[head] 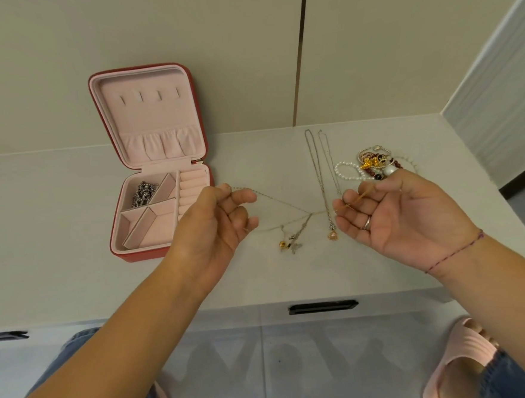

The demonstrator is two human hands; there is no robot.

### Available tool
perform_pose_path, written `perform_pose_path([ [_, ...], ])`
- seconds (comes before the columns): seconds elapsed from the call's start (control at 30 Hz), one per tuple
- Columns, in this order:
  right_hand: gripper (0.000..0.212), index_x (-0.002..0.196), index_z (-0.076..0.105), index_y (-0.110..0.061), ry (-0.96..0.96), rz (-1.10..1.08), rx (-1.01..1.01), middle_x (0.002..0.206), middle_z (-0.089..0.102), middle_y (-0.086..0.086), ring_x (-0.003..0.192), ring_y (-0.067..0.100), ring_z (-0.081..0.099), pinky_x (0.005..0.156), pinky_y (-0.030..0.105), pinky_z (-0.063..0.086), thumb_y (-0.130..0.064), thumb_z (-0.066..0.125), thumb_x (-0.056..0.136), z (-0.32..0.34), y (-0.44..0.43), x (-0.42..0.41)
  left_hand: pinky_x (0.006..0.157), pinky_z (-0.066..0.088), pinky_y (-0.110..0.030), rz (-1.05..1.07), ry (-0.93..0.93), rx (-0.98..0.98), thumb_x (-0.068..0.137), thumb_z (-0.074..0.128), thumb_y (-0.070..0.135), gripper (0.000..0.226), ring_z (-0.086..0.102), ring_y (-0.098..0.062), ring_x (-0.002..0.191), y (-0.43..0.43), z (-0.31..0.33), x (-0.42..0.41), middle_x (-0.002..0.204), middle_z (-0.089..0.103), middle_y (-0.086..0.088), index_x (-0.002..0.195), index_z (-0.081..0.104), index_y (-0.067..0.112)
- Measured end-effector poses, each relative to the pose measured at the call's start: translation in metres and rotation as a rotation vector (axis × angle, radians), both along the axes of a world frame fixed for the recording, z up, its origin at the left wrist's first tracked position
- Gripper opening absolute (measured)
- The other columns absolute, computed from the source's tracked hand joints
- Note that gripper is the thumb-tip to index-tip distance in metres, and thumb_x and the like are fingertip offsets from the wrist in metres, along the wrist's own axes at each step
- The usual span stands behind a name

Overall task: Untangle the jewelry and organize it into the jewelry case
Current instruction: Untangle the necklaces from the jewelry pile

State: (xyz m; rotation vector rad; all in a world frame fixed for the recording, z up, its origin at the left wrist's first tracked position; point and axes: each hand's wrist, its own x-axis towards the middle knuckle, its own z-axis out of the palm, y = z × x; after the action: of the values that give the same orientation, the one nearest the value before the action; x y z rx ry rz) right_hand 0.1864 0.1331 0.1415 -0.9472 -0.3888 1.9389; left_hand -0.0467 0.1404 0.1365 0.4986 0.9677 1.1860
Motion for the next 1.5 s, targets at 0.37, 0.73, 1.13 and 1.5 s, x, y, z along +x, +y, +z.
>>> perform_pose_path([
  [0.37, 0.008, 0.054, 0.050, -0.011, -0.033, -0.033, -0.099, 0.108, 0.067, 0.022, 0.088, 0.028, 0.071, 0.068, 0.041, 0.059, -0.015, 0.055, 0.059, 0.002, -0.001, 0.008, 0.039, 0.030, -0.020, -0.143, 0.398, 0.140, 0.096, 0.036, 0.013, 0.032, 0.020, -0.008, 0.036, -0.007, 0.004, -0.015, 0.118, 0.069, 0.000, 0.065, 0.035, 0.016],
  [0.73, 0.011, 0.071, 0.045, -0.014, -0.425, 0.190, -0.058, 0.071, 0.059, 0.009, 0.032, 0.008, 0.029, 0.058, 0.029, 0.053, -0.014, 0.047, 0.082, 0.002, -0.006, 0.019, 0.051, 0.042, -0.029, -0.096, 0.590, 0.202, 0.098, 0.042, 0.016, 0.029, 0.028, -0.015, 0.045, -0.007, 0.002, -0.031, 0.105, 0.070, 0.018, 0.074, 0.056, 0.024],
  [1.13, 0.019, 0.072, 0.053, -0.013, -0.214, 0.088, 0.192, 0.071, 0.061, 0.012, 0.032, 0.009, 0.034, 0.071, 0.034, 0.057, -0.023, 0.064, 0.060, 0.016, -0.015, 0.041, 0.048, 0.045, -0.025, -0.109, 0.634, 0.200, 0.092, 0.048, 0.015, 0.018, 0.060, -0.019, 0.073, -0.004, -0.009, -0.029, 0.066, 0.057, -0.016, 0.076, 0.055, 0.014],
  [1.5, 0.011, 0.083, 0.055, -0.015, -0.295, 0.204, 0.355, 0.107, 0.068, 0.016, 0.042, 0.008, 0.042, 0.077, 0.029, 0.055, -0.021, 0.060, 0.074, 0.030, -0.008, 0.026, 0.053, 0.045, -0.019, -0.295, 1.185, 0.391, 0.085, 0.059, 0.013, 0.013, 0.043, -0.012, 0.051, -0.009, -0.025, -0.020, 0.125, 0.056, 0.019, 0.082, 0.055, 0.025],
])
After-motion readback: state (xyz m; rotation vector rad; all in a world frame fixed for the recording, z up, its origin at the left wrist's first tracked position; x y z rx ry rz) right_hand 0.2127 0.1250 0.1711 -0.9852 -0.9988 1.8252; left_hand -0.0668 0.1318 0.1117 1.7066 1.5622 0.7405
